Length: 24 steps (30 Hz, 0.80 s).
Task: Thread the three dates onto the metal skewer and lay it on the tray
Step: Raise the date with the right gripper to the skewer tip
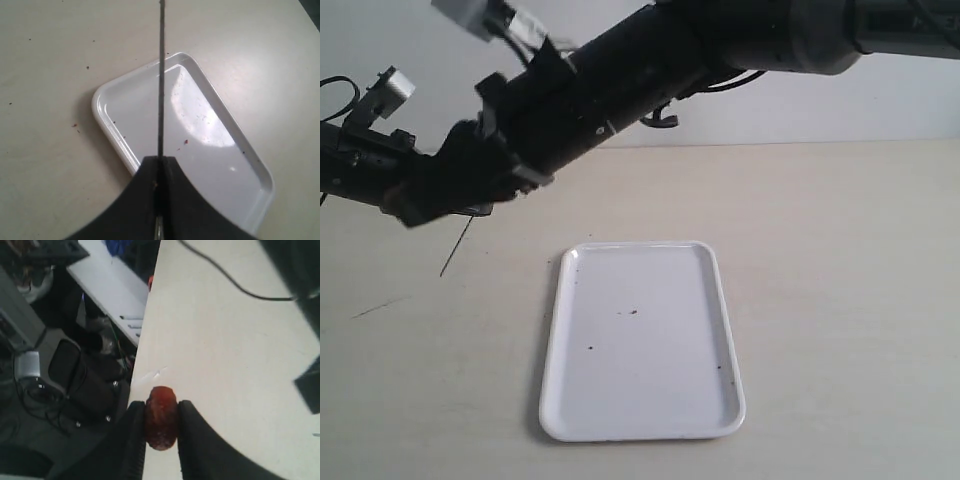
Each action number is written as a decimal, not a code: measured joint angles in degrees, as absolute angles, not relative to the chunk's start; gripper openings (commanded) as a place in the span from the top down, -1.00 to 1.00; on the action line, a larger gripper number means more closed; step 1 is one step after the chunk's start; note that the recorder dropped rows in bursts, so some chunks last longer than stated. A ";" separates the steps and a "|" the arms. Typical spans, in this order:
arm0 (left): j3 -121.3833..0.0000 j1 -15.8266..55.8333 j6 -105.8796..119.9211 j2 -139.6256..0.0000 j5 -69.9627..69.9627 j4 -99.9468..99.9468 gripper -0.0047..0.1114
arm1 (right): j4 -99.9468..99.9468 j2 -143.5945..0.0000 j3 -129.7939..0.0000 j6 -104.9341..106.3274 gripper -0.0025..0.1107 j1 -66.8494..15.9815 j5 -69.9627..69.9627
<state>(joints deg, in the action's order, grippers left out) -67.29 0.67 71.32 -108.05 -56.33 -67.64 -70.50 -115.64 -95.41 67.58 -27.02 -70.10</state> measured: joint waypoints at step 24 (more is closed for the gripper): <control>-67.29 4.43 70.24 -108.05 -61.11 -69.00 0.92 | -90.42 -114.75 -95.41 60.27 0.58 -5.47 -59.71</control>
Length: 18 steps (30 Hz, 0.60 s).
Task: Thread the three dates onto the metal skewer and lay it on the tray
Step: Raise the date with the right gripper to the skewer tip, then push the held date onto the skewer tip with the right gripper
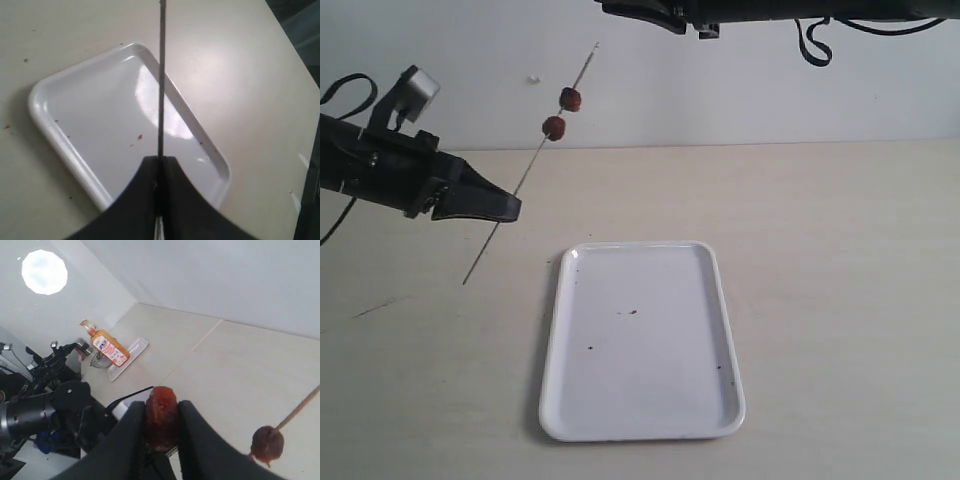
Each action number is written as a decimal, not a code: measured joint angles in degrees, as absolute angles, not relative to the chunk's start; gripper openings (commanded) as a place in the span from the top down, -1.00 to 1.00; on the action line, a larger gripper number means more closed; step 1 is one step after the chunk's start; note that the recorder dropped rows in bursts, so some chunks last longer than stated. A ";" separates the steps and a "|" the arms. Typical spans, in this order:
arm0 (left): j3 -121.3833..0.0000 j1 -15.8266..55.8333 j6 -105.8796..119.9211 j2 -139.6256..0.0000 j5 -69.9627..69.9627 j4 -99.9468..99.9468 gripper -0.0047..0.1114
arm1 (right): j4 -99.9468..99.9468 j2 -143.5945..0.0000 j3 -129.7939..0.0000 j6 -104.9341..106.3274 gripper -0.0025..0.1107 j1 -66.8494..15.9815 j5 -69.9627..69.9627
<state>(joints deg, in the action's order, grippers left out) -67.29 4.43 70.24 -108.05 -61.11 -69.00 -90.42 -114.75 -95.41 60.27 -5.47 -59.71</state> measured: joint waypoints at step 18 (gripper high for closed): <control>-67.27 9.90 71.33 -108.05 -57.80 -70.27 0.92 | -94.29 -119.16 -95.41 49.29 0.58 2.26 -57.28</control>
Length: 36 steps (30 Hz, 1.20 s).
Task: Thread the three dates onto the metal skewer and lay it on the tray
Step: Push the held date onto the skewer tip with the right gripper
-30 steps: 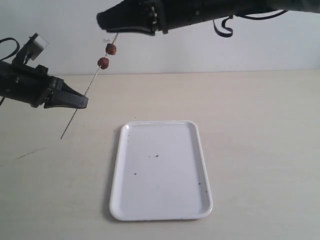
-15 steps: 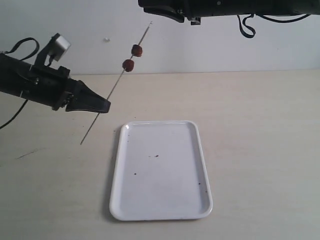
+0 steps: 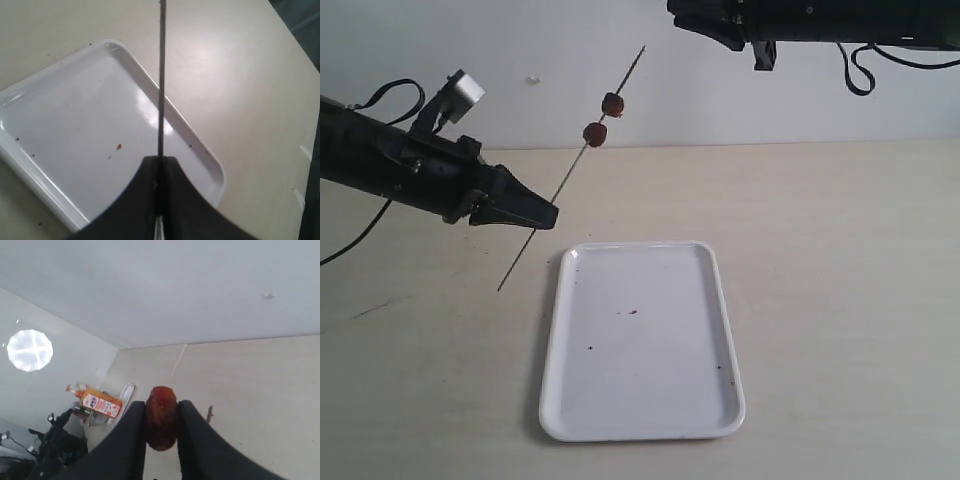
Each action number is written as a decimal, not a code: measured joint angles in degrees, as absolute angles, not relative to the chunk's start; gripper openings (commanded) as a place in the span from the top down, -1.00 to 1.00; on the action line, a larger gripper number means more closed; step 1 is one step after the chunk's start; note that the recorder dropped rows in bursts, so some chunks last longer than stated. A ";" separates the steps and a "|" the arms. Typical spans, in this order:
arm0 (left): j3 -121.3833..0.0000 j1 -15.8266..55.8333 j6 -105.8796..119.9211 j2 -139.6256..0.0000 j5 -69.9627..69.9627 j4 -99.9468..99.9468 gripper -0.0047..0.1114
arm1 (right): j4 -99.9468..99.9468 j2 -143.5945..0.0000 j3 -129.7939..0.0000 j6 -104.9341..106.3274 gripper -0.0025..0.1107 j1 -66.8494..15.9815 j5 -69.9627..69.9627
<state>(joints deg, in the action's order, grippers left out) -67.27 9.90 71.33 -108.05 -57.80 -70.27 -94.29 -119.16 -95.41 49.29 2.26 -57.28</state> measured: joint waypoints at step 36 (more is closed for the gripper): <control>-67.17 14.86 73.27 -112.24 -61.01 -81.85 0.92 | -93.82 -121.44 -95.41 48.63 0.58 2.34 -50.22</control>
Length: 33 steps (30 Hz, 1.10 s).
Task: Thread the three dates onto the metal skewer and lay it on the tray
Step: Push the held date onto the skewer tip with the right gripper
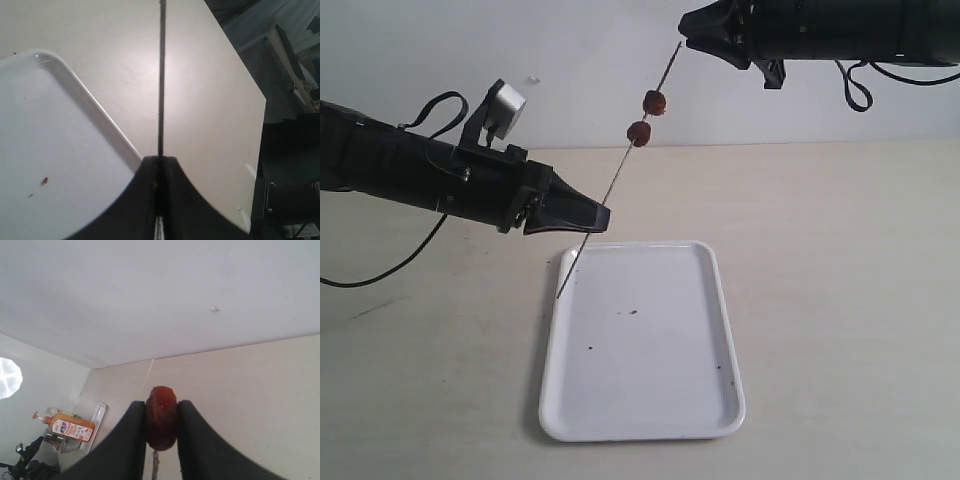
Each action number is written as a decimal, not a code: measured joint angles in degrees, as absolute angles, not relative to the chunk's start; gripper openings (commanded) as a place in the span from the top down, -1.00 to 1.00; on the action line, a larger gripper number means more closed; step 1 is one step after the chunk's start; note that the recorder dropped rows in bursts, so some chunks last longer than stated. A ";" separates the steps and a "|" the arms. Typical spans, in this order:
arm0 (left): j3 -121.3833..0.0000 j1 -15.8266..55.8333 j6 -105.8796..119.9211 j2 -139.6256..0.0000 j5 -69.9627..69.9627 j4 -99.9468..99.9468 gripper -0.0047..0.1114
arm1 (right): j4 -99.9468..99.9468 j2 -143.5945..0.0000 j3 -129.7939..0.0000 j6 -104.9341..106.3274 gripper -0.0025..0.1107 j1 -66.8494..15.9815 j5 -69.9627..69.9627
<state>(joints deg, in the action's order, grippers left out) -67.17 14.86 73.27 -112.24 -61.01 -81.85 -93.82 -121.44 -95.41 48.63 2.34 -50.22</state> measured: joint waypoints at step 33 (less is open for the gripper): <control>-67.17 14.96 75.27 -112.24 -61.03 -83.87 0.92 | -90.67 -121.44 -95.41 48.68 0.58 -0.88 -53.43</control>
<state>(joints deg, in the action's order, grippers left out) -67.17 14.96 75.27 -112.24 -61.03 -83.87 -90.67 -121.44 -95.41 48.68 -0.88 -53.43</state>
